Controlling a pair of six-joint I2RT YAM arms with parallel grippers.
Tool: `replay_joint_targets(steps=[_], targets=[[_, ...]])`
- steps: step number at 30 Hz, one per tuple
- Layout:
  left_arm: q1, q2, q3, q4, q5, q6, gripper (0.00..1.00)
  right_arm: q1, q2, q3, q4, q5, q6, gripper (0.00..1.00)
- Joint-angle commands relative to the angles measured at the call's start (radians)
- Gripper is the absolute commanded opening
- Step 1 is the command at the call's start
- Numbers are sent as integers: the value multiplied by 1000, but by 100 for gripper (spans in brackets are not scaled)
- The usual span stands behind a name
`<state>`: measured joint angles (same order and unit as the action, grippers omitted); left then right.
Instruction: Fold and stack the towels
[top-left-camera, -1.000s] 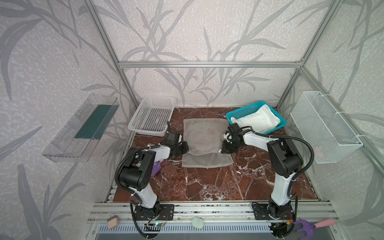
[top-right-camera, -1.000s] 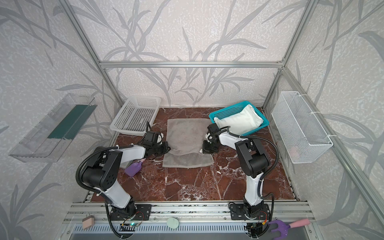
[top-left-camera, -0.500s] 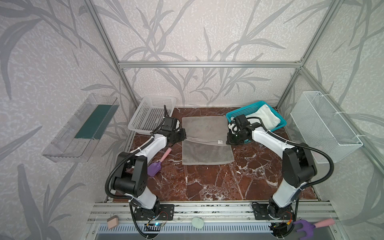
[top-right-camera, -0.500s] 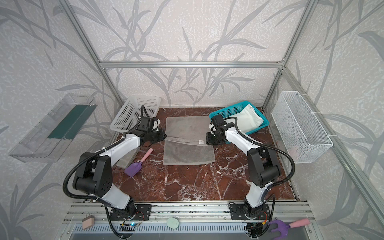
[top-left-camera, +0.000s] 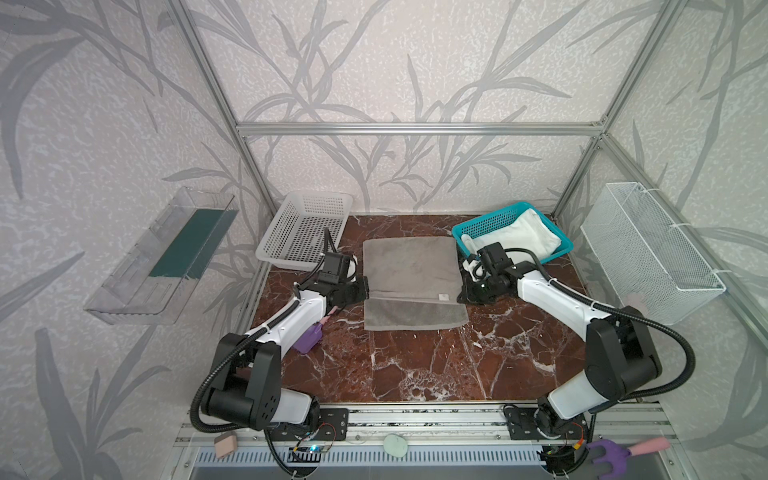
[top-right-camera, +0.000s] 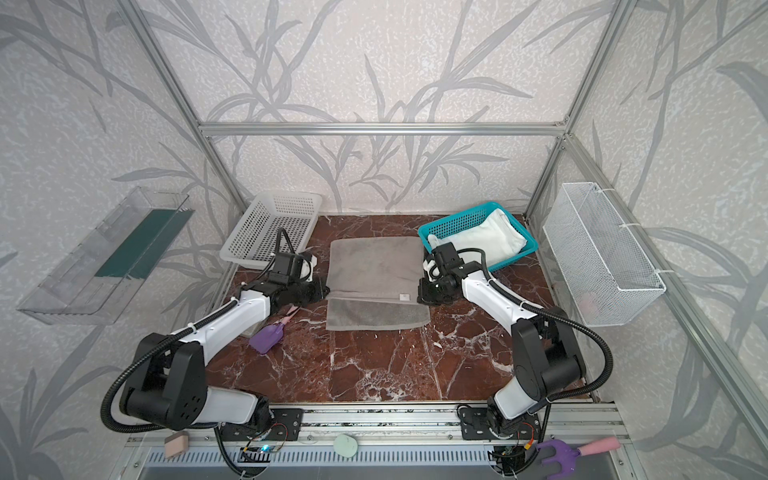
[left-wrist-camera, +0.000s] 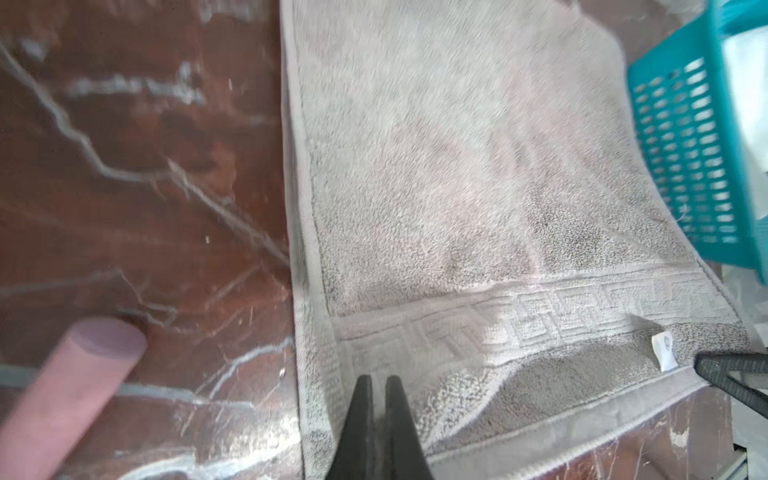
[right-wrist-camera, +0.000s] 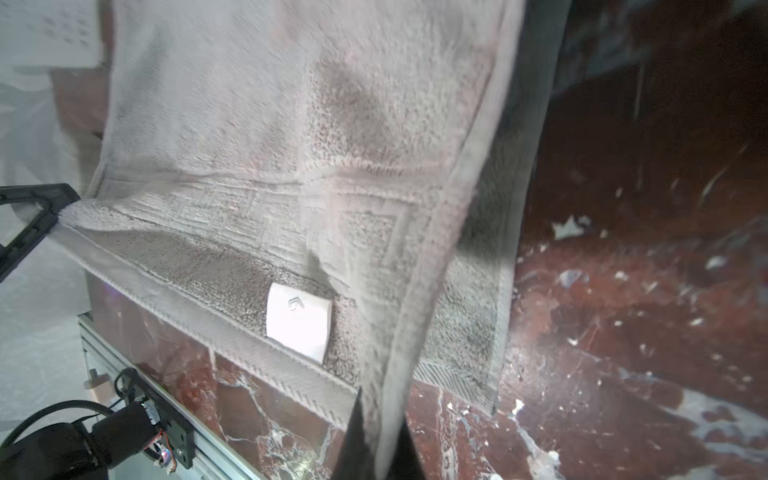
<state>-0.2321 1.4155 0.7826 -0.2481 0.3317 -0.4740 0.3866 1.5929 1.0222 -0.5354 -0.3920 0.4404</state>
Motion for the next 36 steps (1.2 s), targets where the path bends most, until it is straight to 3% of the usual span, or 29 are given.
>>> replay_joint_targets(steps=[1,7,16,23,29,36], targets=[[7,17,-94,85,15,-81,0,-9,49,-52,19,14,15,0],[5,23,-108,87,18,-85,0,-9,38,-10,-18,34,-4,0],[4,-111,15,-91,-17,-18,0,-9,-104,89,-163,101,-47,0],[-11,-131,-128,-29,-10,-71,0,-14,-72,-12,-133,94,-60,0],[-24,-96,-302,134,44,-175,0,-14,-3,-173,-19,75,-48,0],[-23,0,-304,130,3,-129,0,-12,70,-178,25,54,-42,0]])
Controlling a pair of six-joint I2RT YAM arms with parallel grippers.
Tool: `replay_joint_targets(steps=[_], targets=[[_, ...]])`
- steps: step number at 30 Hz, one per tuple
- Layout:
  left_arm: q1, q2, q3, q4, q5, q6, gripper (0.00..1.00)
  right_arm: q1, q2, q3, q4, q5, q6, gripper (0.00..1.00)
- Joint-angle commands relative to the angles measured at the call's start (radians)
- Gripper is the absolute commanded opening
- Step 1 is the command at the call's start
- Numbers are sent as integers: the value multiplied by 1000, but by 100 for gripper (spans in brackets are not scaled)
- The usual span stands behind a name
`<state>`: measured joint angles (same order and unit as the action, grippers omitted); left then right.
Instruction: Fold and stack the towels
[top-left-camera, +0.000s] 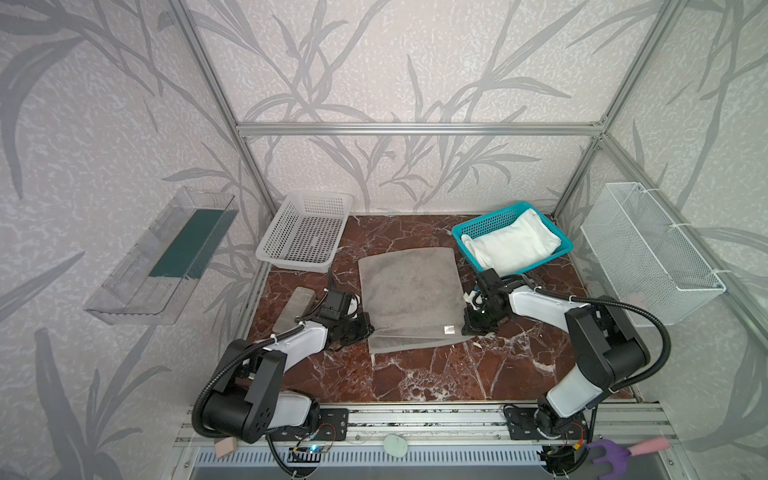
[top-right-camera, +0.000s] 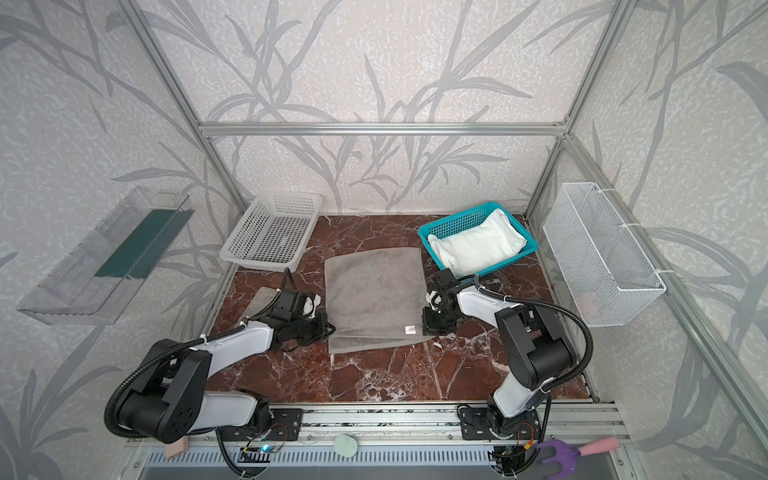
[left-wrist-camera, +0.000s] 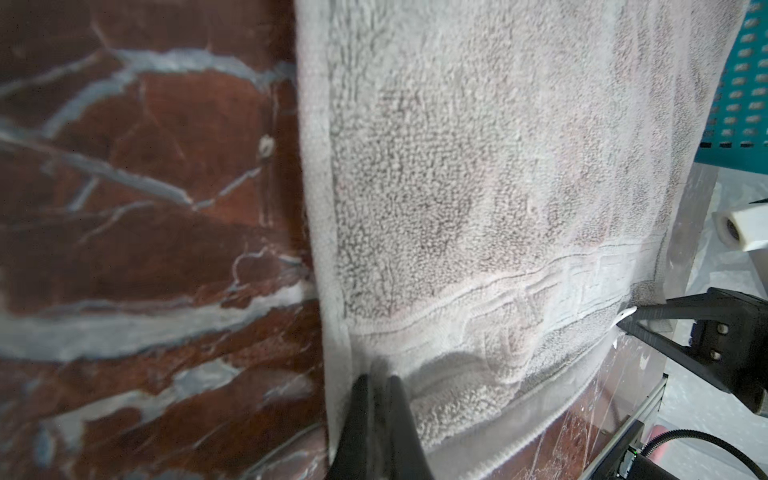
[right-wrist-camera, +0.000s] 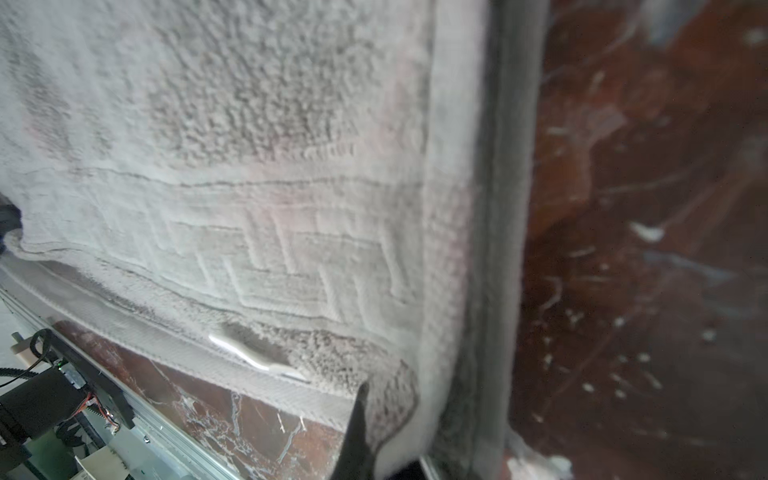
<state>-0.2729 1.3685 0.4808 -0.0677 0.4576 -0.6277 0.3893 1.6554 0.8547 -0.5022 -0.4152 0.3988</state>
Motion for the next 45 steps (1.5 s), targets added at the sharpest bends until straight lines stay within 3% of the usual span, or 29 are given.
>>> replay_joint_targets(steps=[1,12,21,29,33,36,39,45], targets=[[22,54,10,-64,-130,30,0,-13,0,-11,-15,77,2,0],[37,-59,202,-292,-195,160,0,-16,-218,83,-160,107,3,0],[-20,-293,88,-303,-224,59,0,-29,-256,71,-200,113,-26,0],[-66,-167,-47,-131,-173,-53,0,-46,-144,-52,-89,111,-36,0],[-81,-130,-47,-130,-174,-63,0,-50,-89,-67,-70,128,-57,0],[-83,-168,-34,-175,-185,-59,19,-50,-79,-60,-82,139,-67,0],[-83,-244,2,-278,-210,-44,34,-50,-109,-40,-119,144,-76,14],[-77,-438,18,-377,-285,-119,41,-50,-189,-23,-179,145,-105,29]])
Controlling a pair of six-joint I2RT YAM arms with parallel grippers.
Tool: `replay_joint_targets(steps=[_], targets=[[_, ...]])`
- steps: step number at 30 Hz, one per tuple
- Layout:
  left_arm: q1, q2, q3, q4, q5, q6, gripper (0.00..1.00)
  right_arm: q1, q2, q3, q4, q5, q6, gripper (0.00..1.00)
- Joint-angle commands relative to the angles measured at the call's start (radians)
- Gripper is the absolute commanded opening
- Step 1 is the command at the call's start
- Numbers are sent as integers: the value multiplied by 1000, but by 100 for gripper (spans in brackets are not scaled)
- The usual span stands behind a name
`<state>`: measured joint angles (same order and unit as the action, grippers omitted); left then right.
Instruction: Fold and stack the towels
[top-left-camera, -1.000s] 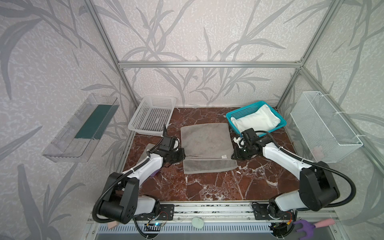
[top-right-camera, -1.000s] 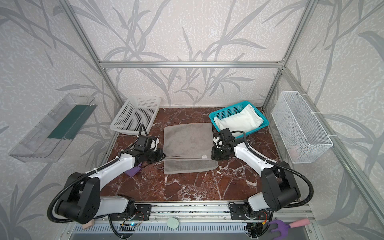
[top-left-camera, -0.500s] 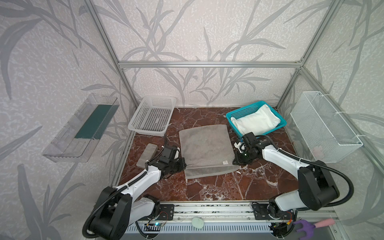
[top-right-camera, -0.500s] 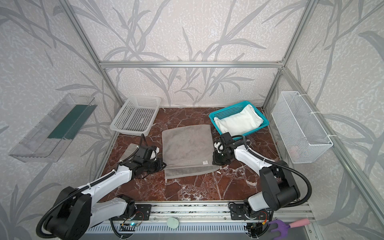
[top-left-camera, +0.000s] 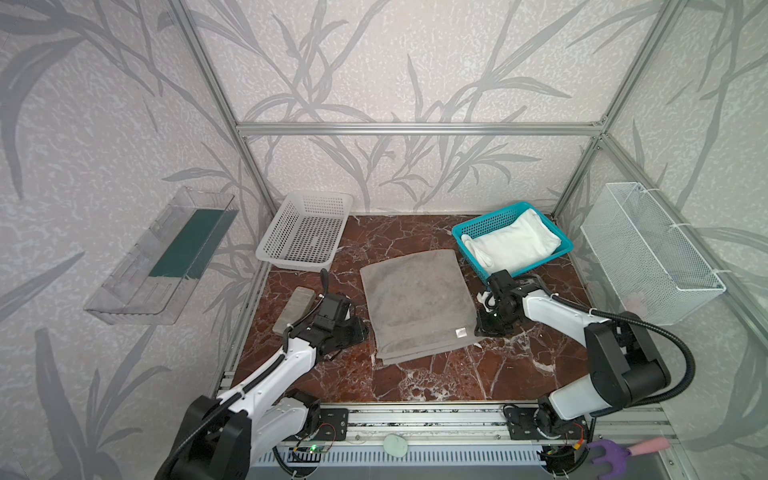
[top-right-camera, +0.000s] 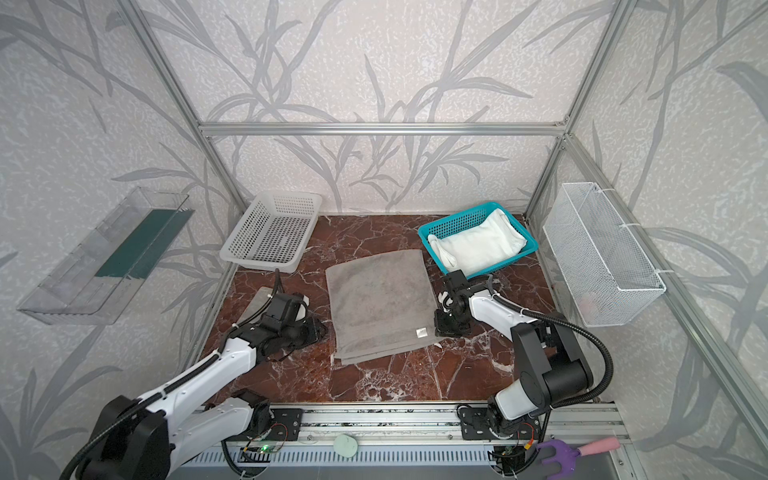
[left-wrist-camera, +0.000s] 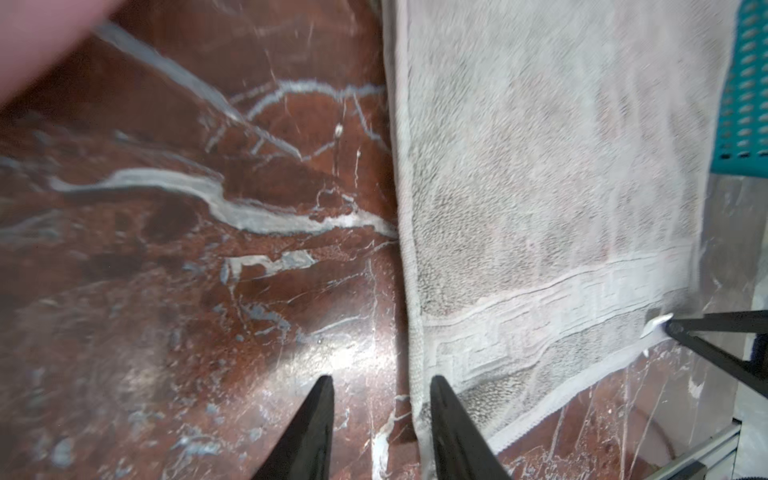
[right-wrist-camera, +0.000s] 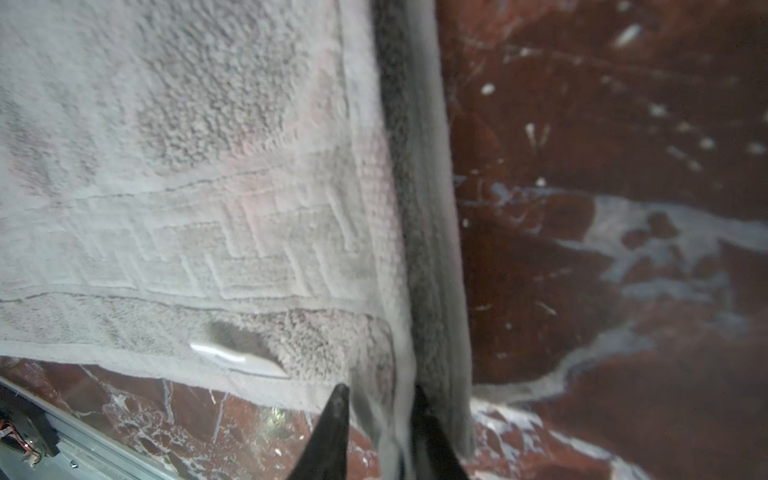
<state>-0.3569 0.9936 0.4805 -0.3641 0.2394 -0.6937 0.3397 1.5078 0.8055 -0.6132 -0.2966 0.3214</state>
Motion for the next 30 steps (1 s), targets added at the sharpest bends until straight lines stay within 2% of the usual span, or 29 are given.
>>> replay_joint_targets(steps=[1,3,6,8,11,13,21,30], targets=[[9,-82,9,-71,-56,-73,42,-1,-43,25,-69,19,-30,30],[9,-97,-10,-39,-11,-116,41,-1,-36,23,-69,13,-36,31],[6,-61,-26,9,93,-153,34,-1,-21,14,-59,11,-42,31],[6,-25,-29,21,165,-174,34,-2,-16,11,-49,9,-42,28],[-2,15,-54,42,238,-206,41,-2,-15,11,-42,9,-45,20],[-7,19,-92,81,270,-246,42,-1,-19,13,-45,11,-47,15],[-42,-24,-227,255,305,-418,37,-2,-32,22,-52,16,-59,2],[-68,-41,-269,352,310,-520,38,-2,-29,34,-50,4,-61,0]])
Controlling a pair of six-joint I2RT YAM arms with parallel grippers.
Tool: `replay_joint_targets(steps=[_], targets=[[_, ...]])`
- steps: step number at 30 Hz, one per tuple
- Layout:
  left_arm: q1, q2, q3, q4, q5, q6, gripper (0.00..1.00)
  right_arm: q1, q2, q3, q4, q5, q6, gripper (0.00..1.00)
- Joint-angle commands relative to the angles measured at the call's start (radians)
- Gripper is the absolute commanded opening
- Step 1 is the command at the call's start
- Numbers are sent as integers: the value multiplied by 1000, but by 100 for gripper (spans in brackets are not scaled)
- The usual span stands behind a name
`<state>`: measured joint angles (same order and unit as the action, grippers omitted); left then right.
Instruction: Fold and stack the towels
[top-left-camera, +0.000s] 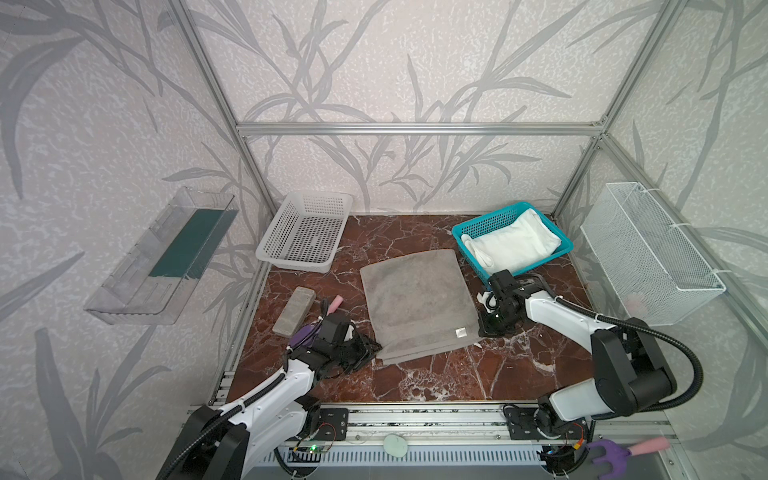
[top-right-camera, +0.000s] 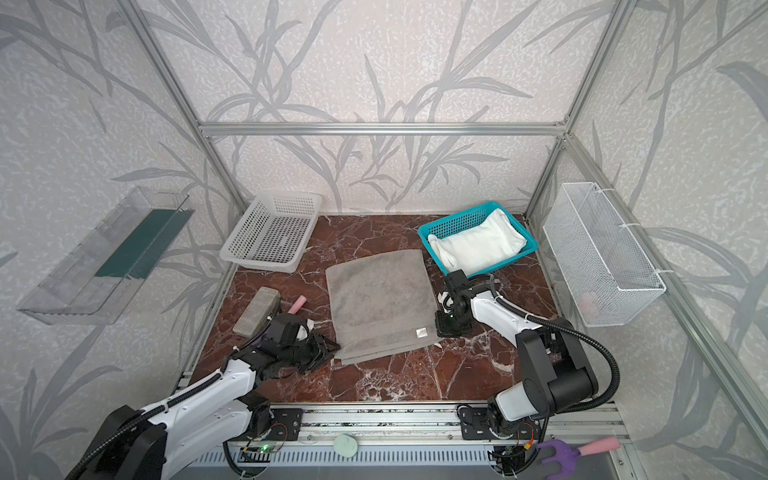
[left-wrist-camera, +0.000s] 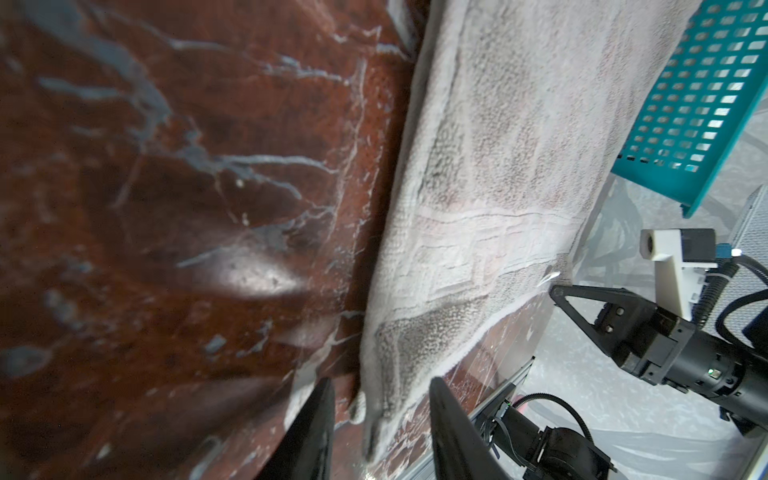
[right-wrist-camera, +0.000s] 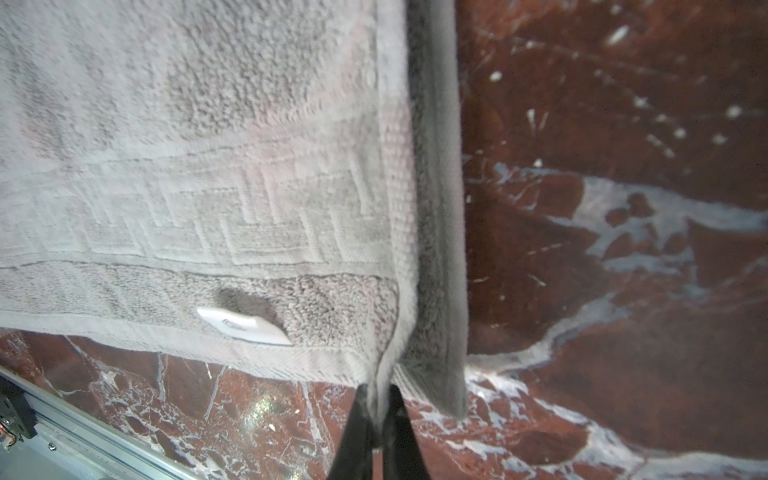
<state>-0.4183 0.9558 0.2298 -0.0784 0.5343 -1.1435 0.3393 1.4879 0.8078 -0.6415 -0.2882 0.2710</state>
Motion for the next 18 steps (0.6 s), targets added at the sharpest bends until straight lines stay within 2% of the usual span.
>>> replay_joint_targets(steps=[1,3,6,14,18], targets=[[-9,1,-21,79,20,-76,37,-2,-9,33,-23,-6,-12,0],[-13,7,-19,98,30,-87,27,-2,-12,37,-27,-7,-11,0],[-18,-7,-10,93,39,-99,2,-2,-21,57,-48,-11,-18,0],[-32,-143,84,-114,25,-82,0,-14,-85,148,-168,-14,-48,0],[-67,-176,115,-183,4,-83,0,-33,-112,168,-224,-4,-77,0]])
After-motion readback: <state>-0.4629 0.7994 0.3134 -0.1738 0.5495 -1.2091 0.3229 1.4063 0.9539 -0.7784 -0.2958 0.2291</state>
